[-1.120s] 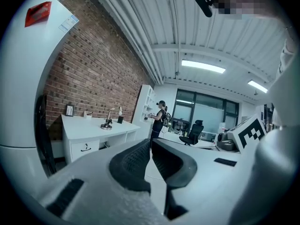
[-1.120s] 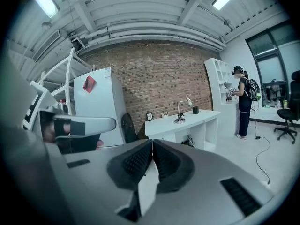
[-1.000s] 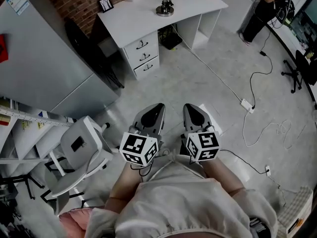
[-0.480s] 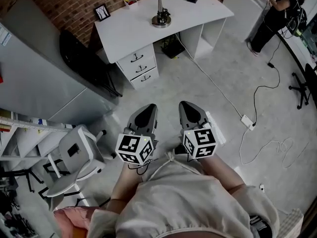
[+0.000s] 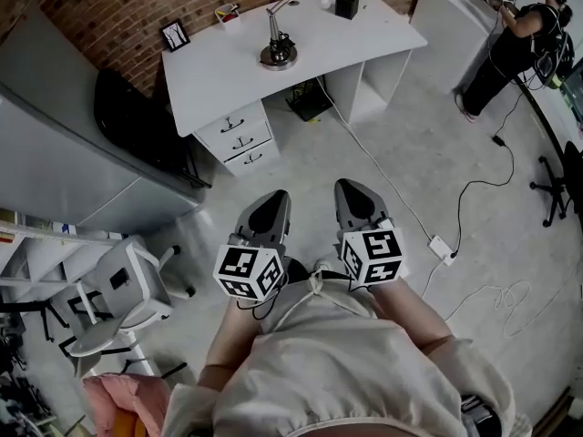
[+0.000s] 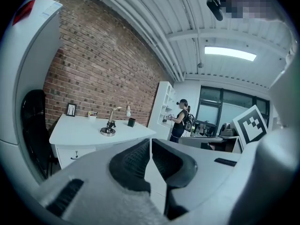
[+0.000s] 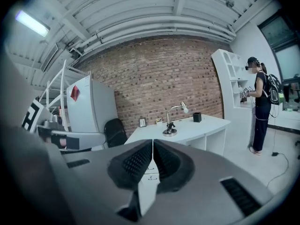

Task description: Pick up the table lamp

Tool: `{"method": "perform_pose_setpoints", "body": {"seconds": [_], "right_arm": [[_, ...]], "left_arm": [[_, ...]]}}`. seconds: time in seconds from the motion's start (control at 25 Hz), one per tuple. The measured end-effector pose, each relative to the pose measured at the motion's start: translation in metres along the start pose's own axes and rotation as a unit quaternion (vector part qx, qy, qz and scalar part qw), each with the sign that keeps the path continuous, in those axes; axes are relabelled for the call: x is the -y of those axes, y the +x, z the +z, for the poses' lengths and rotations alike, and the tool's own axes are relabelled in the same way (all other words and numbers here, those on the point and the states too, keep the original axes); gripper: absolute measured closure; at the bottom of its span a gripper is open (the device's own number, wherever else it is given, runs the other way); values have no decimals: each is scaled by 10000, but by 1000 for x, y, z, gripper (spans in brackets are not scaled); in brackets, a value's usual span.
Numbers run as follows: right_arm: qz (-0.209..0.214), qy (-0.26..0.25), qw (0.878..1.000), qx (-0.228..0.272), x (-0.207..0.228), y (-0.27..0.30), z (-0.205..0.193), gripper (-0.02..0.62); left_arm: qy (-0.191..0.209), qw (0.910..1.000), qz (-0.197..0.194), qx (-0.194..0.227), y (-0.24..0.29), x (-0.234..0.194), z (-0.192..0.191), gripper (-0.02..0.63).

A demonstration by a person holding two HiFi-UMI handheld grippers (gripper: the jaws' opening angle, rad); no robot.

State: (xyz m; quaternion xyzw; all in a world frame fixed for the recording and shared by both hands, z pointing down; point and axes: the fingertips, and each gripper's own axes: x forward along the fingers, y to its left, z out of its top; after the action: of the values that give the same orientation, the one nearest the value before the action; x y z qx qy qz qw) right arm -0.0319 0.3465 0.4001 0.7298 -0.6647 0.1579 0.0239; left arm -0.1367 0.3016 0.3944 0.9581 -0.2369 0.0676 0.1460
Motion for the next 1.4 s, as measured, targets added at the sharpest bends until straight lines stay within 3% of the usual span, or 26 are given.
{"method": "perform_pose_setpoints", "body": {"seconds": [0.24, 0.64, 0.92, 1.4], "right_arm": [[-8, 124, 9999, -35, 32, 19, 3, 566], [-247, 107, 9996, -99, 76, 95, 17, 566], [-292, 36, 9995, -92, 96, 193, 58, 566], [-13, -57, 9998, -186, 96, 373, 108, 566]], "left_arm": [[-41, 9999, 98, -80, 38, -9, 6, 577], [-32, 9999, -94, -104, 124, -55, 23, 577], [-69, 9998, -179, -49, 198, -122, 66, 577], [-202, 9997, 140, 21, 291, -271, 128, 577]]}}
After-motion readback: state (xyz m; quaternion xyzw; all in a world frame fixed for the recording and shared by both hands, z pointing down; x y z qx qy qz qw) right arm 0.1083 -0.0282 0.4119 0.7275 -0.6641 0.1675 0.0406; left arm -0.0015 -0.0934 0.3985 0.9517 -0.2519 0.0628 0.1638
